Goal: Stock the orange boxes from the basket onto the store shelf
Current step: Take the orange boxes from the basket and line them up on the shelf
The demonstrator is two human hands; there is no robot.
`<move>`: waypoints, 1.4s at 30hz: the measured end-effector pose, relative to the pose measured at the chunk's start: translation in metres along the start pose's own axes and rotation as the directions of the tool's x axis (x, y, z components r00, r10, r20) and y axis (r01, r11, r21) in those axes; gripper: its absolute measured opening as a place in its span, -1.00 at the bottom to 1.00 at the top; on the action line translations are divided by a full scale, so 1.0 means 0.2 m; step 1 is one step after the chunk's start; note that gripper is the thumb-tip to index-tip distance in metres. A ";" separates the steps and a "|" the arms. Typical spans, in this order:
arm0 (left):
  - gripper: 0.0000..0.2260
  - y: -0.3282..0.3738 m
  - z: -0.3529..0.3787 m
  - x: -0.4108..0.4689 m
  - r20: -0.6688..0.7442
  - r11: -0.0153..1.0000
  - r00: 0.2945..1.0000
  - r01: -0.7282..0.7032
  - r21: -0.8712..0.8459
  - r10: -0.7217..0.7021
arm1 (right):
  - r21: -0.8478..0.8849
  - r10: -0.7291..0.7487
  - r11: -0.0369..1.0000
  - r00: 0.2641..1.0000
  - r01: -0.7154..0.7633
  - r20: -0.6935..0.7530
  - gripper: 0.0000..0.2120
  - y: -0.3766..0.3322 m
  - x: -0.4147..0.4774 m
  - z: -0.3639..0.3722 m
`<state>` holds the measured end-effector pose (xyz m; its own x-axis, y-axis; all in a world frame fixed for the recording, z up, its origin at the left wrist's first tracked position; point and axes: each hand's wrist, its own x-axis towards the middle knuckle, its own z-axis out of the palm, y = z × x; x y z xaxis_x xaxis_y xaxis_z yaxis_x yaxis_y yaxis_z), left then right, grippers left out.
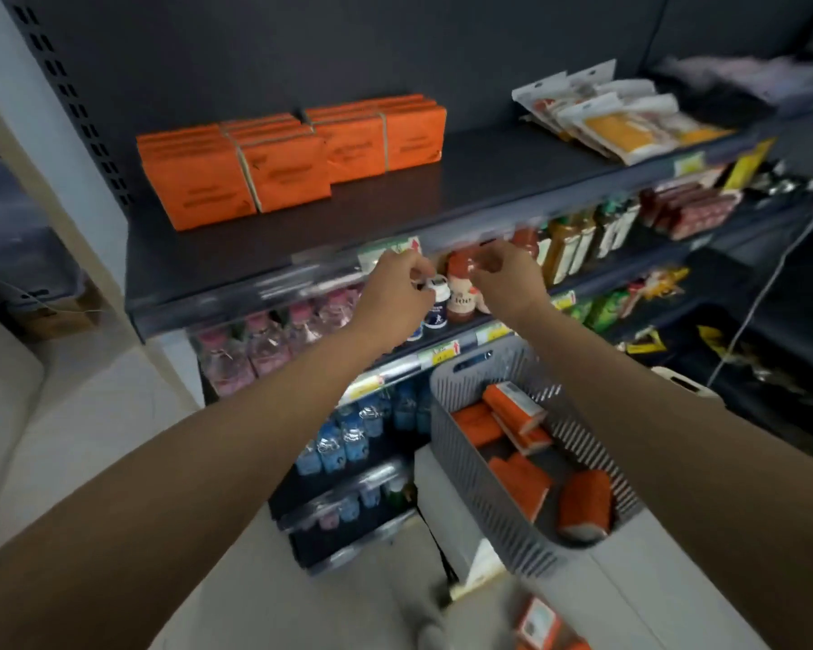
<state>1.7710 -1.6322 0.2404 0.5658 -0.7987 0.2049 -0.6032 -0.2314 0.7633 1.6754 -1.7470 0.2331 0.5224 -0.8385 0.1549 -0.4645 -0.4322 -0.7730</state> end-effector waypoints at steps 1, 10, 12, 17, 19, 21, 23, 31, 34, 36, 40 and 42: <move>-0.80 0.00 0.07 -0.02 0.062 1.000 0.998 0.012 -0.003 -0.011 | -0.042 0.042 0.998 0.999 -0.041 0.023 -0.77 0.08 -0.03 -0.04; -0.77 -0.08 0.68 0.00 0.455 0.980 0.868 0.161 0.118 -0.197 | -0.416 0.399 0.871 0.872 -0.262 0.285 -0.70 0.76 -0.06 -0.21; -0.78 -0.09 0.81 0.03 0.490 0.969 0.837 0.189 0.157 -0.243 | -0.468 0.426 0.850 0.839 -0.242 0.338 -0.71 0.91 -0.05 -0.22; -0.80 -0.17 1.14 0.07 0.617 0.939 0.713 0.195 0.282 -0.333 | -0.529 0.416 0.837 0.792 -0.142 0.446 -0.73 1.23 0.05 -0.17; -0.90 -0.25 1.26 0.08 0.639 0.908 0.660 0.179 0.378 -0.396 | -0.542 0.426 0.831 0.770 -0.126 0.475 -0.74 1.34 0.10 -0.12; -0.89 -0.34 1.37 0.10 0.637 0.875 0.621 0.184 0.448 -0.457 | -0.552 0.420 0.829 0.750 -0.089 0.511 -0.72 1.43 0.14 -0.05; -0.83 -0.42 1.46 0.11 0.642 0.841 0.564 0.205 0.500 -0.519 | -0.549 0.413 0.834 0.730 -0.062 0.544 -0.68 1.50 0.18 0.02; -0.50 -0.65 1.67 0.12 0.658 0.741 0.358 0.182 0.646 -0.662 | -0.456 0.440 0.876 0.651 -0.158 0.618 -0.39 1.67 0.26 0.27; -0.43 -0.71 1.71 0.12 0.664 0.723 0.303 0.153 0.674 -0.683 | -0.457 0.431 0.878 0.648 -0.141 0.628 -0.29 1.69 0.27 0.34; -0.40 -0.73 1.72 0.12 0.658 0.707 0.273 0.154 0.690 -0.702 | -0.453 0.447 0.874 0.656 -0.177 0.608 -0.23 1.71 0.27 0.39; -0.33 -0.76 1.73 0.12 0.661 0.703 0.244 0.187 0.686 -0.710 | -0.451 0.477 0.861 0.682 -0.236 0.554 -0.12 1.74 0.28 0.47; -0.35 -0.76 1.73 0.12 0.674 0.715 0.237 0.212 0.666 -0.699 | -0.465 0.492 0.848 0.703 -0.254 0.513 -0.08 1.75 0.27 0.49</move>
<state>1.6820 -1.8091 -0.0836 0.1768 -0.4025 -0.8982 -0.6856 -0.7051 0.1810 1.6121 -1.9114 -0.0889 0.5057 -0.6323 -0.5870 -0.8592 -0.3079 -0.4086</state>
